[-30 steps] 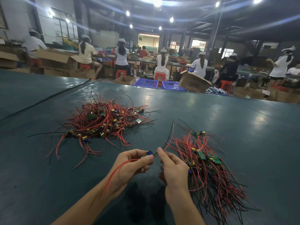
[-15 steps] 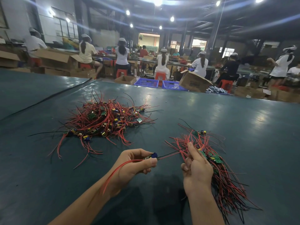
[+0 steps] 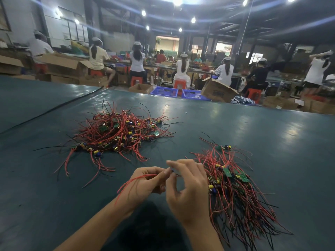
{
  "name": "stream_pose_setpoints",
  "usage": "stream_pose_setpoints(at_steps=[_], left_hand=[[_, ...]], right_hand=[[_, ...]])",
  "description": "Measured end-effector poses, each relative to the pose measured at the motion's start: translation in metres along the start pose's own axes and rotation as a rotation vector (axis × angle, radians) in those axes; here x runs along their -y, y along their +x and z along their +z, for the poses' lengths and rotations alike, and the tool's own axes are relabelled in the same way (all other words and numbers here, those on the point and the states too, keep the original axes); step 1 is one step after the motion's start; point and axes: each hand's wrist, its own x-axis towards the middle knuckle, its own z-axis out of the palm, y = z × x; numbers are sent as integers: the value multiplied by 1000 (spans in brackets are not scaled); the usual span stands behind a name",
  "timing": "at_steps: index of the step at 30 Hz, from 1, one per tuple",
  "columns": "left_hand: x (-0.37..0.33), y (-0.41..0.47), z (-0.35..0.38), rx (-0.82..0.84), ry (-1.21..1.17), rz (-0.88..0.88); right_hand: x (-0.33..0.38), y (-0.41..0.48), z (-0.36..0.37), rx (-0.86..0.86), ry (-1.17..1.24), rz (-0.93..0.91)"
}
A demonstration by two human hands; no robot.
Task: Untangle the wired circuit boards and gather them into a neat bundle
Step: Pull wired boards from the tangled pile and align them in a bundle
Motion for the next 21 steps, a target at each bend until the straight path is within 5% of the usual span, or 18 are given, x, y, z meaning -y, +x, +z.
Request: stream_pose_setpoints(at_steps=[5,16,21], left_hand=[[0,-1,-3,-20,-28,-25],[1,2,-7,11,-156,-108],[0,3,-2,-65,-144,-121]], right_hand=[[6,-2,-2,145,-166,-28],[4,0,-3,155,38,56],[3,2,-6,26,-104,129]])
